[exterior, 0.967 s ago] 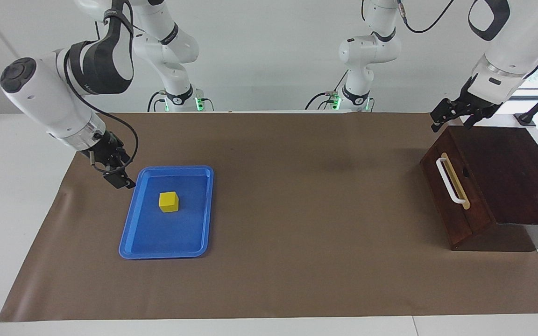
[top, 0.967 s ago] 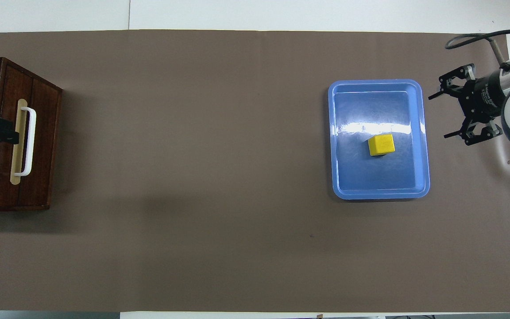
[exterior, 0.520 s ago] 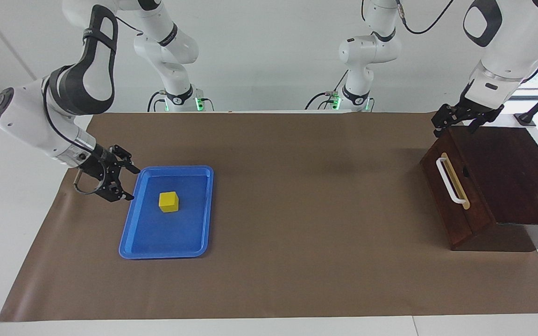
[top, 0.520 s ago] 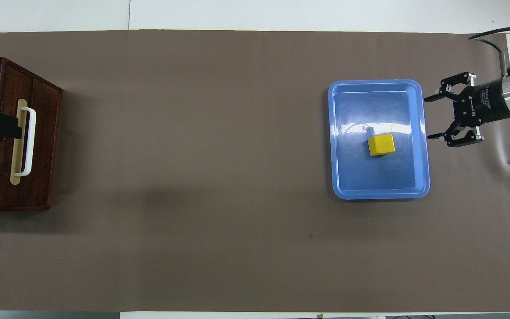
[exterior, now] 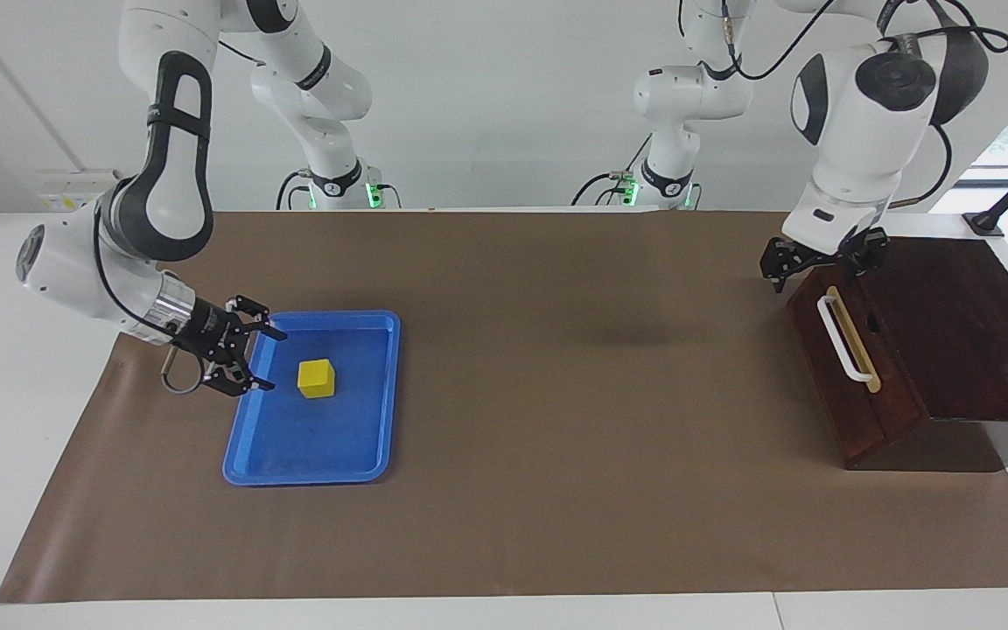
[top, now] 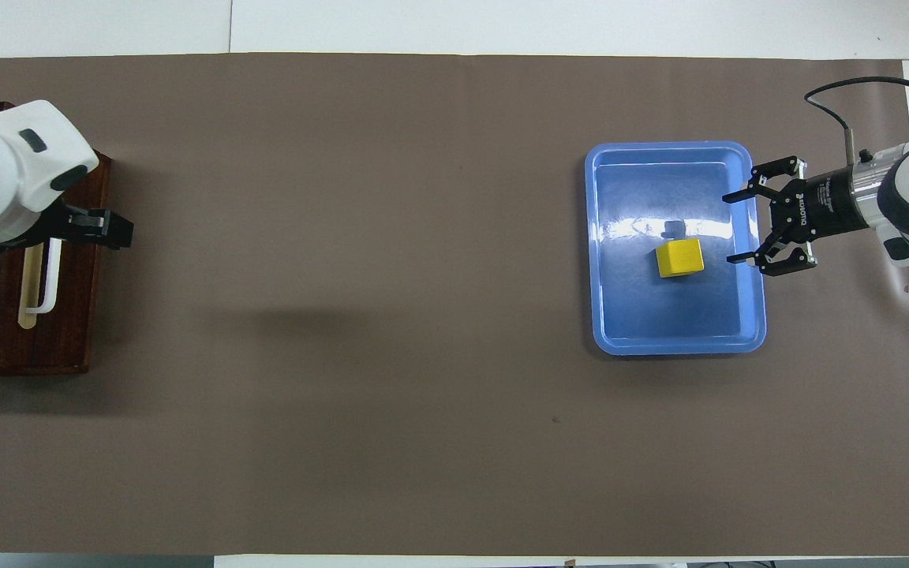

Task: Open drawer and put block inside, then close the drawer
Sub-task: 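Move the right gripper over the yellow cube while the left gripper grips the drawer handle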

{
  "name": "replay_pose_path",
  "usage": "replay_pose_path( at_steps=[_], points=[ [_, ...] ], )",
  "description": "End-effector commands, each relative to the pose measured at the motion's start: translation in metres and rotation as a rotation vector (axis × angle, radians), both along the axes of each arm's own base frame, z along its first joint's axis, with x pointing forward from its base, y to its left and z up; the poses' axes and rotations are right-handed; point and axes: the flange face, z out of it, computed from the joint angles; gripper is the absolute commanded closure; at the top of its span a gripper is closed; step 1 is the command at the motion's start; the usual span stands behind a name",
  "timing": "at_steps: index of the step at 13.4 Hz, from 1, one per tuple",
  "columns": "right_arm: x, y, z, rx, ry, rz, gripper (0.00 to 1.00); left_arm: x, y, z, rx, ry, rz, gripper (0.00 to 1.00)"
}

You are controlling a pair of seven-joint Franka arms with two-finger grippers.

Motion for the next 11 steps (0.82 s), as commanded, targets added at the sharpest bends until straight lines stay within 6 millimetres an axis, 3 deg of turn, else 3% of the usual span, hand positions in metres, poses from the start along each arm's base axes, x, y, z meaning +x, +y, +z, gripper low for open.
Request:
replay_pose_path(
  at_steps=[1,3,7,11],
  points=[
    [-0.004,-0.004,-0.013,0.037,-0.023,0.027,0.06,0.009,-0.001,-0.034,0.073,-0.006,-0.028,0.0],
    [-0.007,-0.002,-0.02,0.05,-0.036,0.046,0.06,0.019,0.007,-0.054,0.063,-0.049,0.062,0.0],
    [-0.016,0.001,-0.04,0.063,-0.055,0.051,0.05,0.03,0.047,-0.075,0.054,-0.11,0.15,0.0],
    [-0.023,0.001,-0.056,0.07,-0.068,0.045,0.05,0.027,0.052,-0.089,0.075,-0.11,0.136,0.0]
  ],
)
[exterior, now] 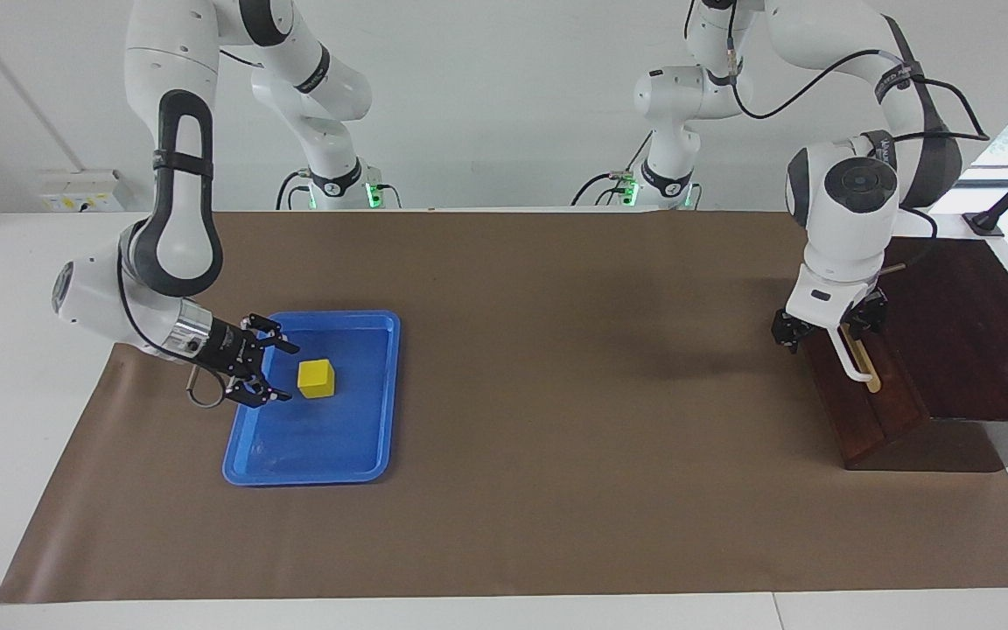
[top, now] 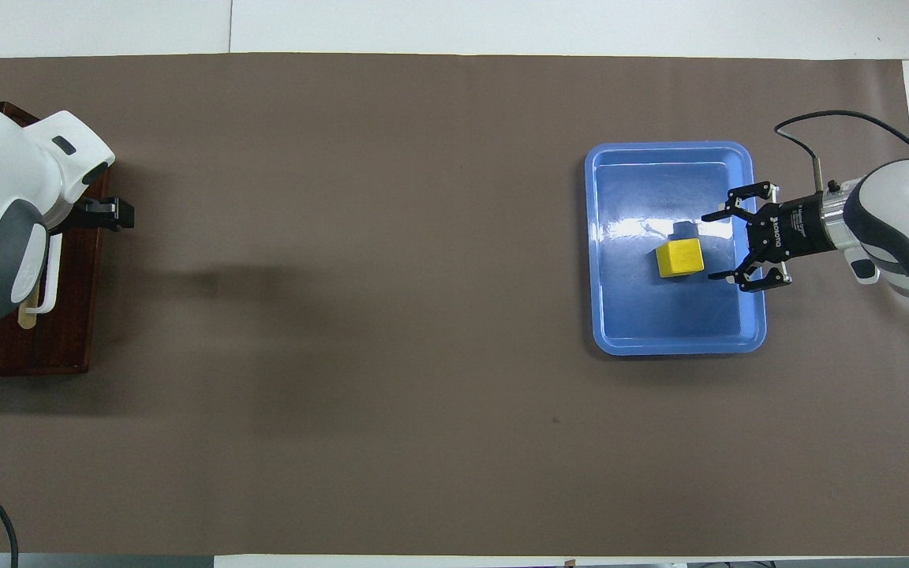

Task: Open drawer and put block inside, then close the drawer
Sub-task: 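Move the right gripper over the yellow cube while the left gripper grips the drawer handle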

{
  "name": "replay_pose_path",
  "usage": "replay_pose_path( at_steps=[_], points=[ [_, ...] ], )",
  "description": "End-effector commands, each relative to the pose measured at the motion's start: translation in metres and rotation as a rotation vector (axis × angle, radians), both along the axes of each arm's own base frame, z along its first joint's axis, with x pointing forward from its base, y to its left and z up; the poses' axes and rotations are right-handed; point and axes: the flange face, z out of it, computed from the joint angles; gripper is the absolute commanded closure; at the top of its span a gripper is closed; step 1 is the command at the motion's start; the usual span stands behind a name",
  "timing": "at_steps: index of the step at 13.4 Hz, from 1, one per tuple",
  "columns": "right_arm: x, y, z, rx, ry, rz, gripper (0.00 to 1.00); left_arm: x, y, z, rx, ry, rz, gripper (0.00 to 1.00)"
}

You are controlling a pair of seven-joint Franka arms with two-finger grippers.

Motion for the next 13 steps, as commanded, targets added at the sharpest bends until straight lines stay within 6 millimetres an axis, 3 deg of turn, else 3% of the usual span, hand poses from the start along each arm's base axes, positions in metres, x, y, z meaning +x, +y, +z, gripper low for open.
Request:
replay_pose_path(
  at_steps=[1,3,4,5,9,13],
  points=[
    [-0.008,0.001,-0.007,0.027,-0.027,0.003,0.06,-0.007,-0.001,-0.009,0.016,-0.023,0.012,0.0],
    [-0.009,0.001,-0.015,0.018,-0.037,0.007,0.06,-0.009,0.001,-0.018,0.006,-0.039,0.015,0.0],
    [-0.009,0.005,-0.019,0.01,-0.044,0.002,0.06,-0.009,0.015,-0.02,0.006,-0.038,0.036,0.0],
    [-0.008,0.008,-0.02,0.011,-0.053,-0.01,0.06,-0.008,0.016,-0.022,0.003,-0.041,0.036,0.0],
    [-0.009,0.016,-0.025,-0.003,-0.066,-0.019,0.06,-0.008,0.018,-0.03,0.012,-0.041,0.024,0.0],
    [-0.008,0.017,-0.027,-0.019,-0.085,-0.017,0.08,-0.007,0.011,-0.052,0.016,-0.015,0.005,0.0]
  ],
)
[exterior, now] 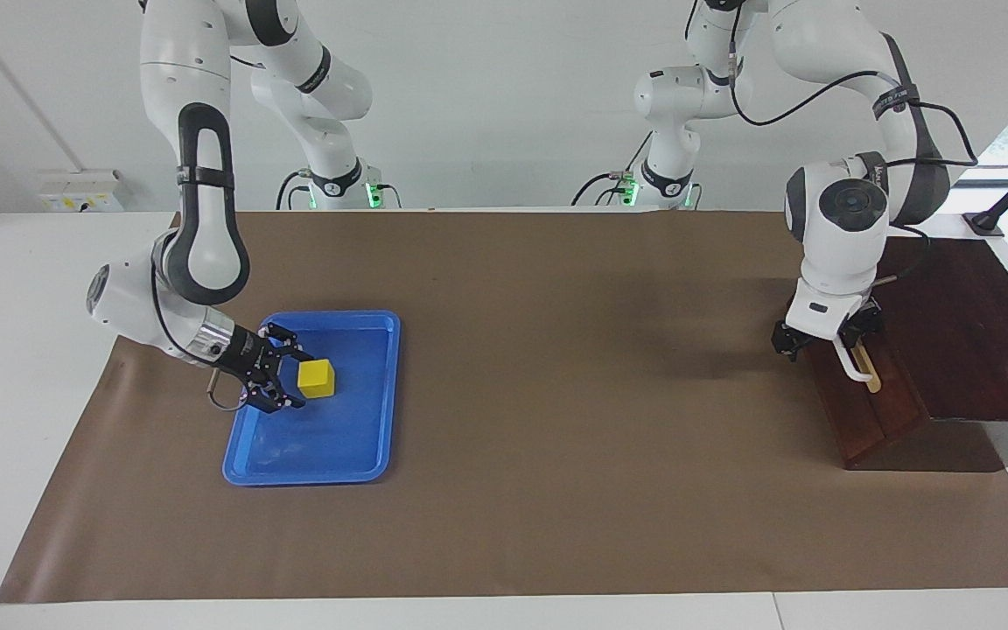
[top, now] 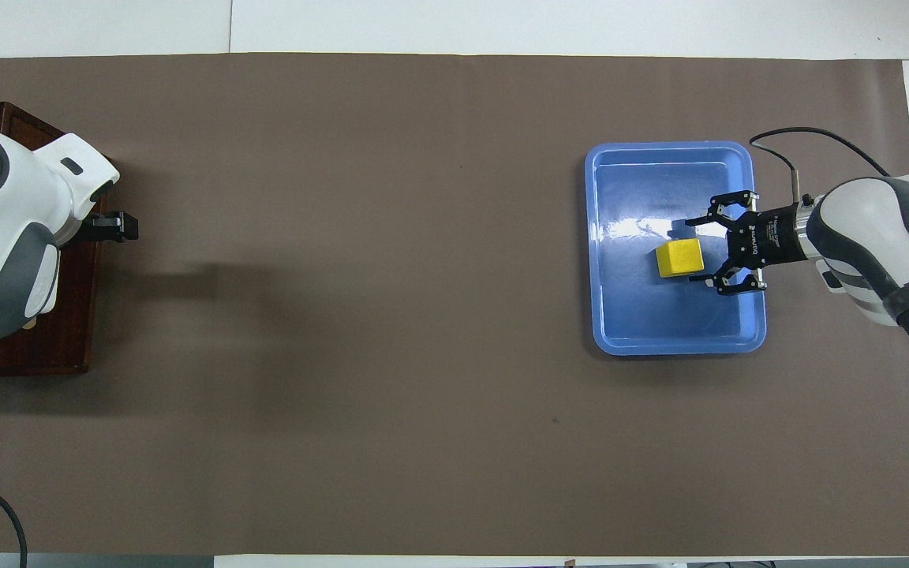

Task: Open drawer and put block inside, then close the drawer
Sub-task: 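Grasp the yellow cube with the right gripper while the left gripper pulls the drawer open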

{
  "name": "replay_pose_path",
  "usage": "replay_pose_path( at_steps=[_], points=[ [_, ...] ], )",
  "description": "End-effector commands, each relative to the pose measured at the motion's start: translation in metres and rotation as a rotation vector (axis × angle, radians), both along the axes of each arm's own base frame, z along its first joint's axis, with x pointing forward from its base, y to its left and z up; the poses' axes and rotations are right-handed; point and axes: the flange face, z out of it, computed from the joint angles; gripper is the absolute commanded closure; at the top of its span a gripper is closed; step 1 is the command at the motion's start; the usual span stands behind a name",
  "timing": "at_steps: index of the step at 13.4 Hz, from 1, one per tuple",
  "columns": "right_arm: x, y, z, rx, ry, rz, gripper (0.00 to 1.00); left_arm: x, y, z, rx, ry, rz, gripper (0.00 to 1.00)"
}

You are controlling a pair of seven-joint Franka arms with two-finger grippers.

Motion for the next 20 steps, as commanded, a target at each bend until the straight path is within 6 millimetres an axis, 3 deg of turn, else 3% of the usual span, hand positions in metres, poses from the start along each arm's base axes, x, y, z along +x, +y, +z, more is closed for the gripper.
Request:
replay_pose_path(
  at_steps=[1,4,11,17,20],
  points=[
    [-0.002,0.004,-0.003,0.009,-0.033,0.0,0.08,0.001,-0.005,-0.014,0.024,-0.007,-0.023,0.0],
    [-0.005,0.004,-0.007,0.011,-0.034,-0.018,0.09,0.005,-0.015,-0.012,0.012,-0.041,-0.046,0.0],
    [-0.01,0.004,-0.012,0.006,-0.042,-0.003,0.28,-0.002,-0.085,-0.011,-0.015,-0.053,-0.085,0.0],
    [-0.008,0.004,-0.01,0.008,-0.052,0.012,0.76,-0.015,-0.142,-0.008,-0.081,-0.047,-0.04,0.0],
    [0.002,0.003,0.006,0.03,-0.063,0.046,1.0,-0.018,-0.156,-0.007,-0.114,-0.053,-0.009,0.0]
  ],
)
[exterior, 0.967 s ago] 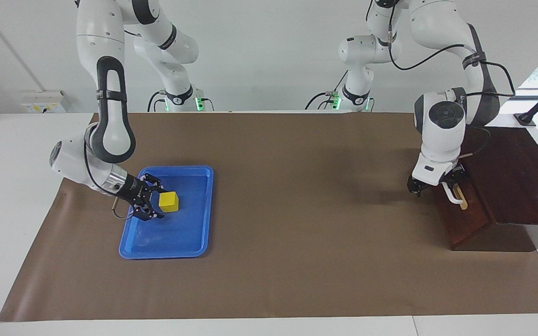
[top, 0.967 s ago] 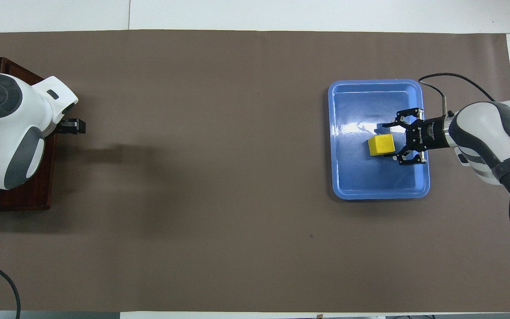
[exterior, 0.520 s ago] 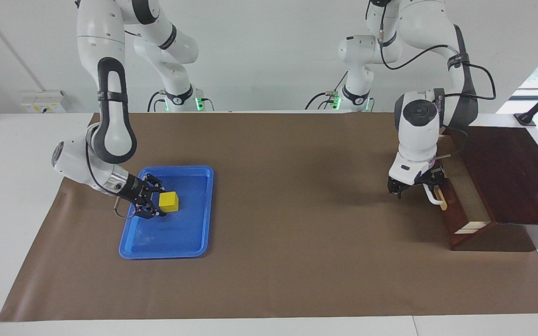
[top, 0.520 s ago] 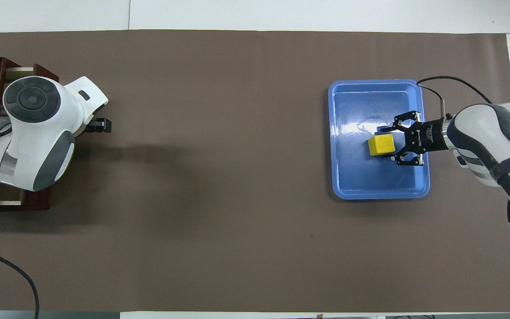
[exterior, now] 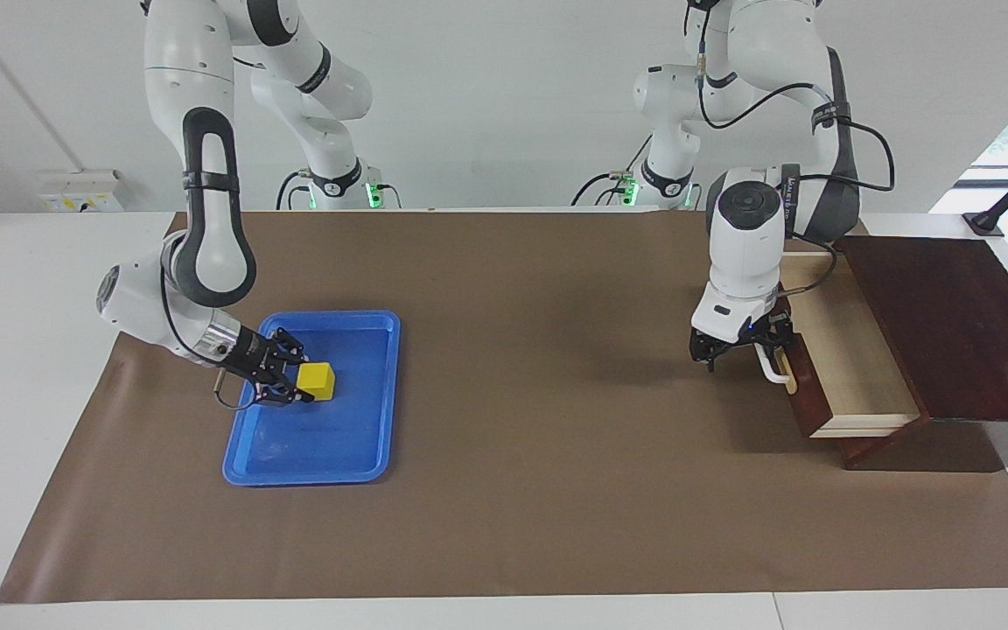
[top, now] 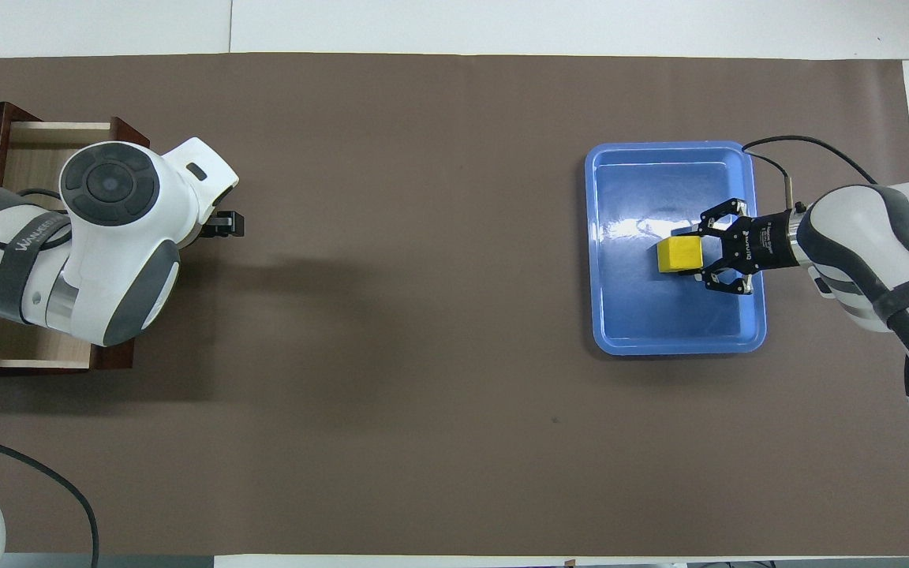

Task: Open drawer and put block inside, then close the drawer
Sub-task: 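Grasp the yellow cube with the right gripper while the left gripper pulls the drawer open, then carry the cube toward the left gripper with the right gripper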

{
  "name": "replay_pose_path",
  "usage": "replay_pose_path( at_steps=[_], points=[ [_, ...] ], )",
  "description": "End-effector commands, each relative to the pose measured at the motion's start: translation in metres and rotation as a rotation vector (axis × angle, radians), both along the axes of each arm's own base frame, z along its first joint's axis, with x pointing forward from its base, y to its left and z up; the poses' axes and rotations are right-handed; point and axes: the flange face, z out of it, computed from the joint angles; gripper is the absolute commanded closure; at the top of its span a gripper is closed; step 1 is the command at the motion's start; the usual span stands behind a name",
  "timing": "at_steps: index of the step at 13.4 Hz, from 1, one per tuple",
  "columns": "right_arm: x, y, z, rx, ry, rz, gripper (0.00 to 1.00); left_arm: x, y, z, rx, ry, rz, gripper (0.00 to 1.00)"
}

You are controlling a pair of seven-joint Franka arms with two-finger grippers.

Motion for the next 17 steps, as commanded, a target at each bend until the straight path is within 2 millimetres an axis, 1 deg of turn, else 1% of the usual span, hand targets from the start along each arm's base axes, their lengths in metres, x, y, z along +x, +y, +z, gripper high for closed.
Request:
replay_pose_path(
  at_steps=[1,2,3,5,6,8,9,10,12,13,14,16,17],
  points=[
    [0.018,-0.004,0.033,0.032,-0.059,0.07,1.0,-0.006,-0.023,0.001,-0.051,0.002,0.055,0.0],
    [0.03,-0.006,0.046,0.027,-0.06,0.12,1.0,-0.006,-0.031,0.004,-0.071,-0.005,0.071,0.0],
    [0.042,-0.006,0.063,0.024,-0.065,0.156,1.0,-0.006,-0.035,0.008,-0.081,-0.009,0.079,0.0],
    [0.058,0.003,0.086,0.041,-0.059,0.177,1.0,-0.005,-0.046,0.006,-0.102,-0.003,0.091,0.0],
    [0.063,0.011,0.095,0.041,-0.055,0.169,1.0,-0.005,-0.051,0.008,-0.107,-0.008,0.1,0.0],
    [0.073,0.048,0.116,0.033,-0.041,0.15,1.0,-0.006,-0.05,0.007,-0.106,-0.003,0.108,0.0],
    [0.077,0.07,0.123,0.033,-0.026,0.139,1.0,-0.004,-0.049,0.011,-0.099,0.004,0.114,0.0],
    [0.078,0.092,0.131,0.033,-0.013,0.134,1.0,0.0,-0.047,0.023,-0.088,0.016,0.127,0.0],
    [0.077,0.134,0.141,0.042,-0.013,0.185,1.0,0.006,-0.046,0.048,-0.086,0.023,0.151,0.0],
    [0.073,0.161,0.144,0.055,-0.004,0.208,1.0,0.009,-0.045,0.065,-0.117,0.042,0.186,0.0],
    [0.071,0.179,0.145,0.056,0.021,0.192,1.0,0.01,-0.049,0.074,-0.133,0.065,0.213,0.0],
    [0.062,0.231,0.149,0.071,0.066,0.177,1.0,0.021,-0.052,0.091,-0.151,0.036,0.378,0.0],
    [0.057,0.25,0.15,0.071,0.079,0.173,1.0,0.023,-0.053,0.09,-0.157,0.033,0.472,0.0]
  ],
)
